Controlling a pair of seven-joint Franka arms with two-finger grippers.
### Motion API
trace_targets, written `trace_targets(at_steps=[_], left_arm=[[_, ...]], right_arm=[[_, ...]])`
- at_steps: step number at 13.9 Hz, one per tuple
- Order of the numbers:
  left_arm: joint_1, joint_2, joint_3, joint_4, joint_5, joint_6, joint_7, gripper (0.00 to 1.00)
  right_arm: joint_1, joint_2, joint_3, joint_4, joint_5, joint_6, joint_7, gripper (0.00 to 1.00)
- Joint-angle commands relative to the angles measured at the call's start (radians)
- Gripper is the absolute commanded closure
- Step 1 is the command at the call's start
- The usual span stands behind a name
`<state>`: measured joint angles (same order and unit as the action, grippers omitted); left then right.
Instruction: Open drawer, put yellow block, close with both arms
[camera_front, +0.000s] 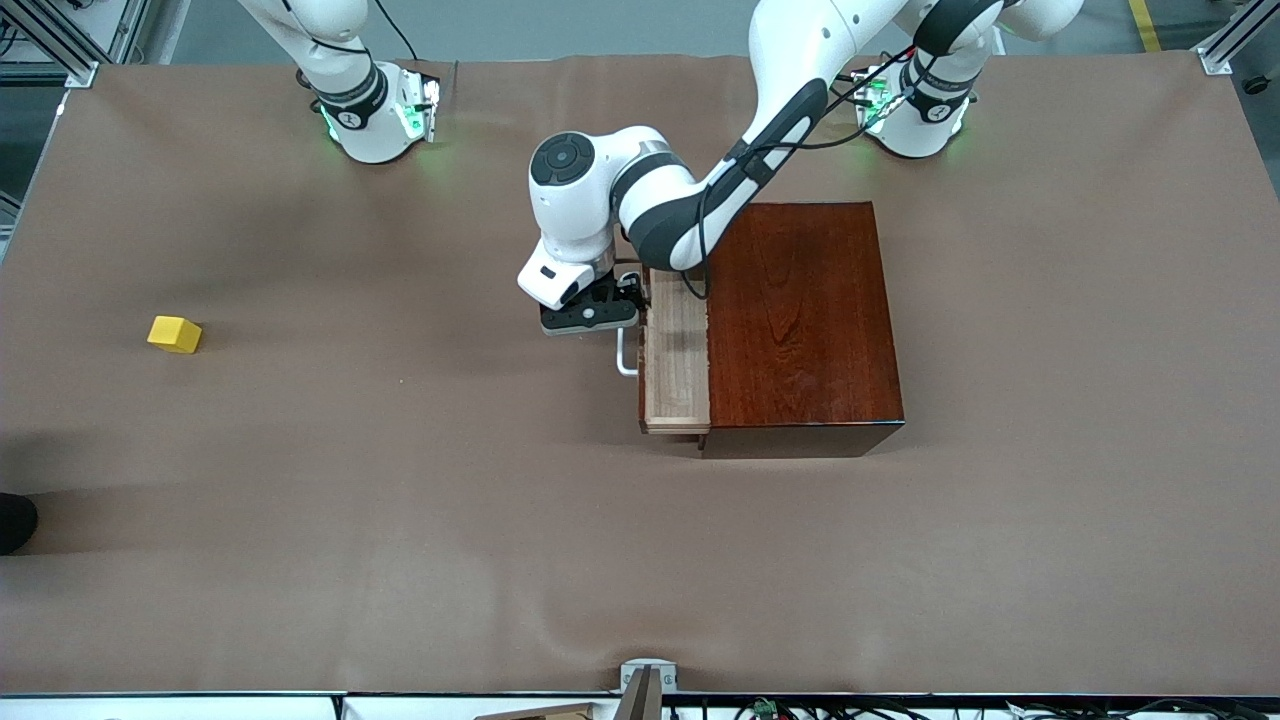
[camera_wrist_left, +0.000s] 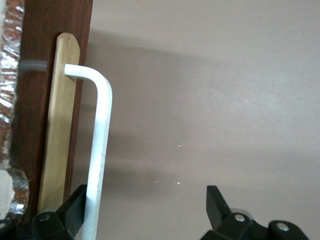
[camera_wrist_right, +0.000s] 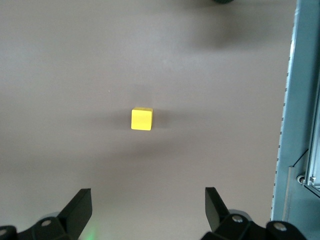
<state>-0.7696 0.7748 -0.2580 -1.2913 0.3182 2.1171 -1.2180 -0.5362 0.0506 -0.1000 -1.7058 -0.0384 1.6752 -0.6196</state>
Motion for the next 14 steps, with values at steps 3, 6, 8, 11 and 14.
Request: trace_targets(at_steps=[3, 6, 8, 11, 14], left_arm=[[-0.03, 0.072, -0.023, 0.053, 0.002, 0.217, -0.055, 0.0], [-0.04, 0.075, -0.023, 0.053, 0.002, 0.258, -0.055, 0.0], [-0.043, 0.075, -0.024, 0.055, 0.001, 0.262, -0.055, 0.0], [-0.042, 0.069, -0.026, 0.082, -0.001, 0.277, -0.057, 0.0], [-0.025, 0.046, -0.015, 0.081, 0.001, 0.276, -0.06, 0.0]], right_arm=[[-0.007, -0.037, 0.025, -0.222, 0.035, 0.168, -0.011, 0.0], [-0.005, -0.026, 0.025, -0.4, 0.087, 0.403, -0.008, 0.0], [-0.002, 0.02, 0.025, -0.466, 0.121, 0.545, 0.004, 0.0], [-0.005, 0.153, 0.025, -0.469, 0.143, 0.676, 0.024, 0.0], [-0.008, 0.236, 0.025, -0.469, 0.164, 0.735, 0.027, 0.0]])
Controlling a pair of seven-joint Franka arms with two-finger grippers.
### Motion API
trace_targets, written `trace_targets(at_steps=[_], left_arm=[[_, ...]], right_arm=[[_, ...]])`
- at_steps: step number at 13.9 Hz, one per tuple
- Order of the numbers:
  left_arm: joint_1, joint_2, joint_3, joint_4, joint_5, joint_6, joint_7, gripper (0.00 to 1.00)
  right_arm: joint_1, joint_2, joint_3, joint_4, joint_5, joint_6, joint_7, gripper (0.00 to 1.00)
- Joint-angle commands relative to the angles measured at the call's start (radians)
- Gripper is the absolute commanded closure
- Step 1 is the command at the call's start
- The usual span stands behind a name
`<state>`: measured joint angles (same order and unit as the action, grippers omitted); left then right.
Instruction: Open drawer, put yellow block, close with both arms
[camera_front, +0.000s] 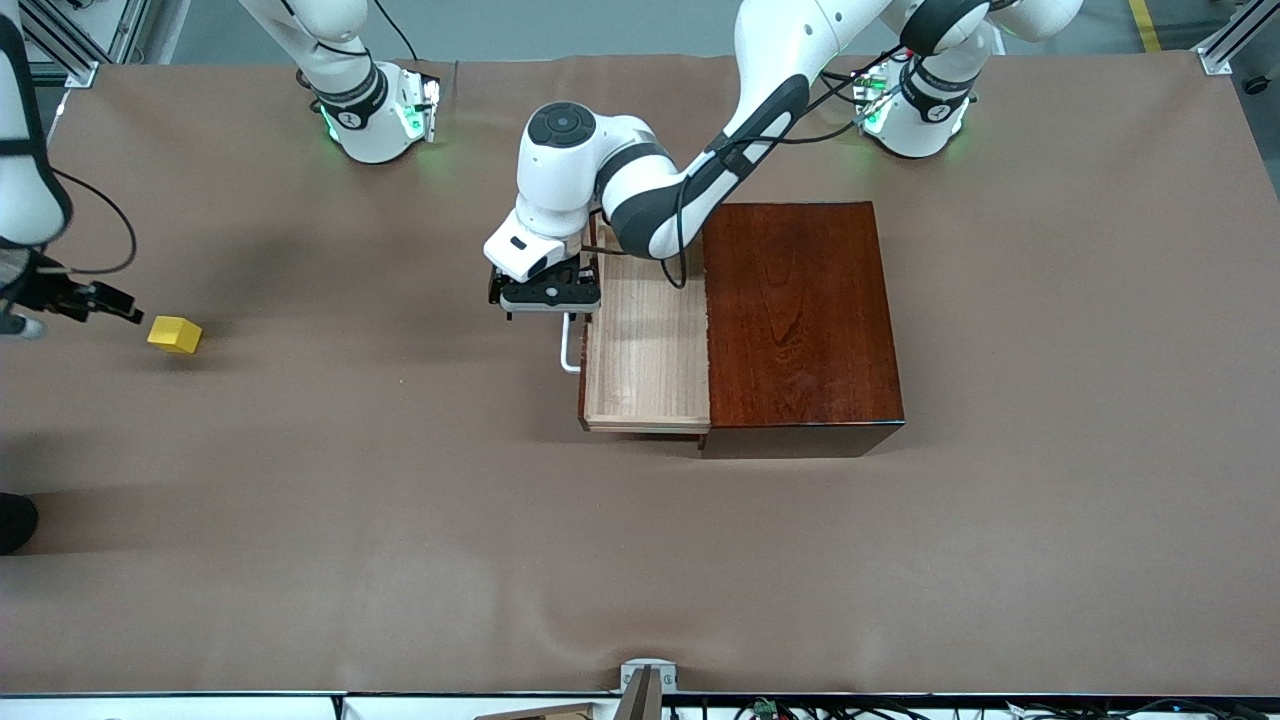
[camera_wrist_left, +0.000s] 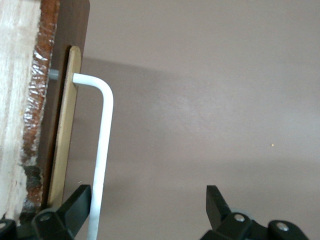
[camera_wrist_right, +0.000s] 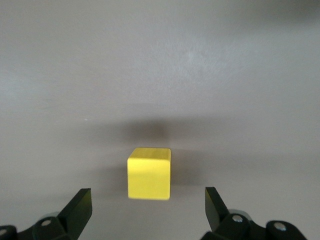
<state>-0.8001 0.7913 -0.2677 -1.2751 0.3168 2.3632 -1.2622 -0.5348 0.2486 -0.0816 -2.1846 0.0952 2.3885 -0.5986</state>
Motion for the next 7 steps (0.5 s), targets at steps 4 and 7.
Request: trace_targets(at_steps=[4, 7], left_arm=[[0.016, -0.007, 0.008, 0.057, 0.01, 0.019, -0.014, 0.0], [0.018, -0.012, 0.004, 0.057, 0.002, 0.018, -0.019, 0.0]], right_arm=[[0.006, 0.158, 0.006, 0.011, 0.038, 0.151, 0.005, 0.0], [0.018, 0.207, 0.011, 0.016, 0.038, 0.209, 0.005, 0.0]])
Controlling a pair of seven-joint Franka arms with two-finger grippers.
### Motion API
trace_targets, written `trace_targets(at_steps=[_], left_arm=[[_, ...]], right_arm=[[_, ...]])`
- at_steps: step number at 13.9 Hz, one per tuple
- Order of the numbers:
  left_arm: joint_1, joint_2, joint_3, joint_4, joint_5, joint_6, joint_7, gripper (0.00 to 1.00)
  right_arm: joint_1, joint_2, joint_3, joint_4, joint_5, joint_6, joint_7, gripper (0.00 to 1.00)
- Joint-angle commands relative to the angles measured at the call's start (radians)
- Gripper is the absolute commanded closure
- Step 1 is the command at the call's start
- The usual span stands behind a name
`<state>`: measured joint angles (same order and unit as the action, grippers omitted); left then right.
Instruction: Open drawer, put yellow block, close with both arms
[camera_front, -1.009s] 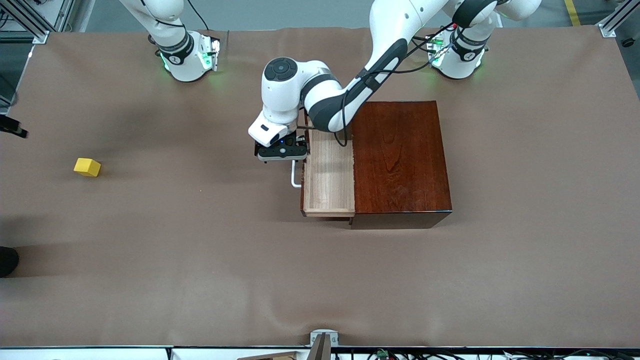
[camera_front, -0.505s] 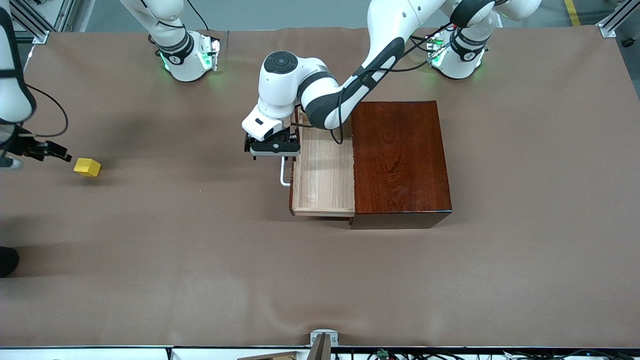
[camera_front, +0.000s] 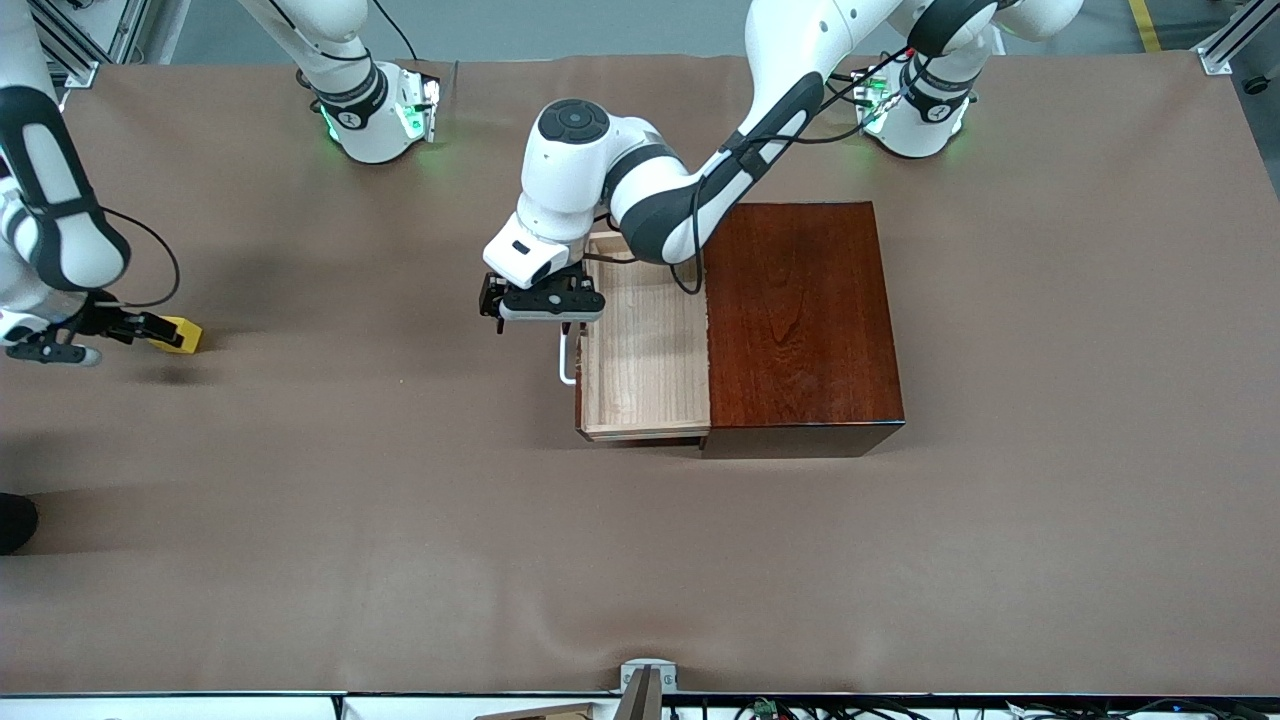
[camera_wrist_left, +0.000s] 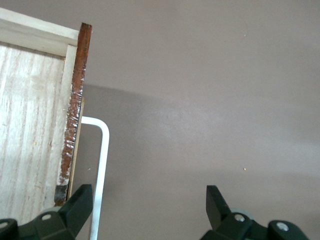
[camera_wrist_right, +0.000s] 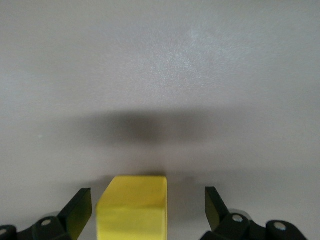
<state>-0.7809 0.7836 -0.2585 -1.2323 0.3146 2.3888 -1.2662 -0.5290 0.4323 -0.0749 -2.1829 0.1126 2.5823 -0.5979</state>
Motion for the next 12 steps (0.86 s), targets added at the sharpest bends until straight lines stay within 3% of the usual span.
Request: trace_targets(at_steps=[1, 2, 3, 4, 6, 9, 12], left_arm=[[0.005, -0.015, -0.005, 0.016, 0.0, -0.008, -0.022, 0.0], [0.032, -0.047, -0.005, 0.016, -0.014, -0.008, -0.041, 0.0], [0.06, -0.07, -0.007, 0.016, -0.041, -0.008, -0.042, 0.0], [0.089, -0.108, -0.005, 0.014, -0.078, -0.008, -0.039, 0.0], [0.175, -0.158, -0.004, 0.014, -0.106, -0.008, -0.045, 0.0], [0.375, -0.184, 0.001, 0.011, -0.1, -0.011, -0.055, 0.0], [0.547, -0.185, 0.002, 0.011, -0.072, -0.011, -0.041, 0.0]], right_arm=[[0.012, 0.022, 0.004, 0.014, 0.021, 0.004, 0.004, 0.0], [0.012, 0.022, 0.004, 0.014, 0.021, -0.004, 0.003, 0.2], [0.008, 0.02, 0.004, 0.015, 0.021, -0.031, 0.001, 0.49], [0.006, 0.016, 0.003, 0.018, 0.021, -0.071, 0.0, 0.59], [0.004, 0.008, 0.001, 0.029, 0.019, -0.141, -0.01, 0.65], [0.006, -0.004, -0.002, 0.11, 0.006, -0.279, -0.003, 0.96], [0.015, -0.082, -0.002, 0.24, -0.03, -0.477, -0.003, 0.98]])
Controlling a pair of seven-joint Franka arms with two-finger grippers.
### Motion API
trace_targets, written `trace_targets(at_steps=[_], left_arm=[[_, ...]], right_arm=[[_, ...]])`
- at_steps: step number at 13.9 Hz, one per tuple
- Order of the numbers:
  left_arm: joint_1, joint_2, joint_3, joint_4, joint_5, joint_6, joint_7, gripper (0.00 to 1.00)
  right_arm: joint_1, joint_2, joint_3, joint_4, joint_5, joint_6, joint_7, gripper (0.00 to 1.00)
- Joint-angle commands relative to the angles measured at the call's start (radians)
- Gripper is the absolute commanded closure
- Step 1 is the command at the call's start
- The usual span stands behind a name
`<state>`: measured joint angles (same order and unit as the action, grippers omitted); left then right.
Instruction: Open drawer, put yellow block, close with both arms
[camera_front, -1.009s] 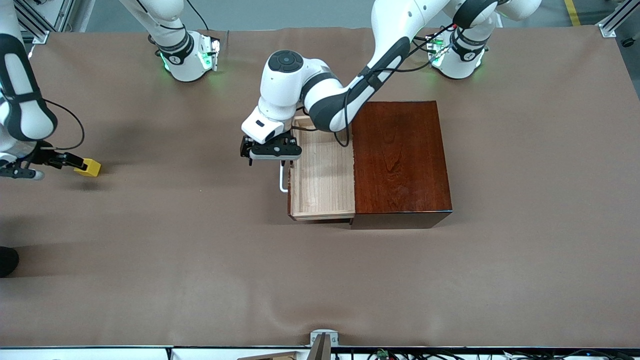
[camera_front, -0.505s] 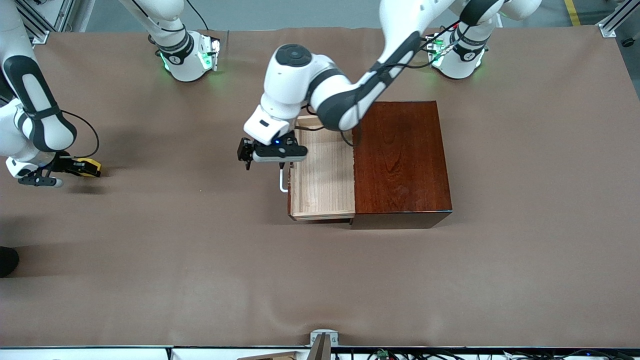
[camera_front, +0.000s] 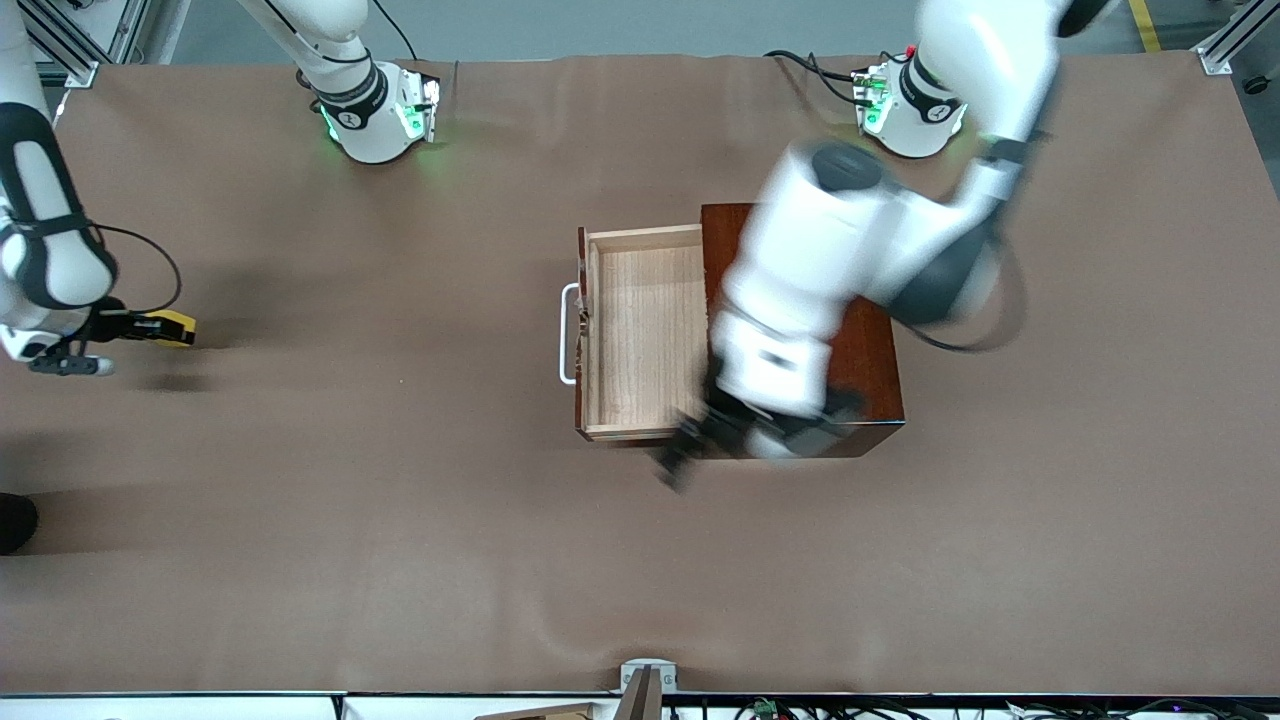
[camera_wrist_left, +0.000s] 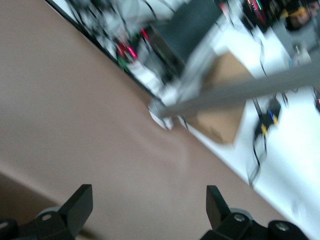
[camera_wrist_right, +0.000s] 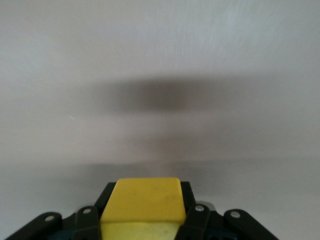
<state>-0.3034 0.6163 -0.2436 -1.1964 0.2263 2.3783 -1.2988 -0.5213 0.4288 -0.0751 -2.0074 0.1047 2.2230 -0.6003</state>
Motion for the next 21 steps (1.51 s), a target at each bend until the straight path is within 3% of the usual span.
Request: trace_targets(at_steps=[1, 3, 6, 9, 13, 16, 19, 21], left_arm=[[0.105, -0.02, -0.013, -0.026, 0.037, -0.001, 0.004, 0.0], [0.15, -0.024, -0.014, -0.026, 0.074, -0.001, 0.038, 0.0], [0.2, -0.036, -0.016, -0.032, 0.097, -0.001, 0.146, 0.0], [0.251, -0.078, -0.017, -0.038, 0.094, -0.001, 0.208, 0.0], [0.256, -0.101, -0.025, -0.043, 0.093, -0.005, 0.208, 0.0], [0.28, -0.118, -0.014, -0.043, 0.107, -0.079, 0.234, 0.0], [0.4, -0.236, -0.054, -0.055, 0.047, -0.34, 0.451, 0.0], [0.45, -0.271, -0.063, -0.055, -0.04, -0.425, 0.582, 0.0]], right_arm=[[0.01, -0.123, 0.003, 0.112, -0.034, -0.185, -0.001, 0.98], [0.038, -0.192, 0.005, 0.224, -0.049, -0.349, 0.0, 0.98], [0.124, -0.214, 0.006, 0.448, -0.054, -0.59, 0.008, 0.98], [0.291, -0.214, 0.008, 0.551, -0.05, -0.712, 0.155, 0.98], [0.616, -0.203, 0.008, 0.602, -0.03, -0.707, 0.535, 0.98], [0.856, -0.156, 0.009, 0.65, 0.009, -0.674, 0.863, 0.98], [1.09, -0.066, 0.009, 0.74, 0.018, -0.573, 1.158, 0.99], [1.209, 0.02, 0.014, 0.821, 0.024, -0.531, 1.273, 1.0]])
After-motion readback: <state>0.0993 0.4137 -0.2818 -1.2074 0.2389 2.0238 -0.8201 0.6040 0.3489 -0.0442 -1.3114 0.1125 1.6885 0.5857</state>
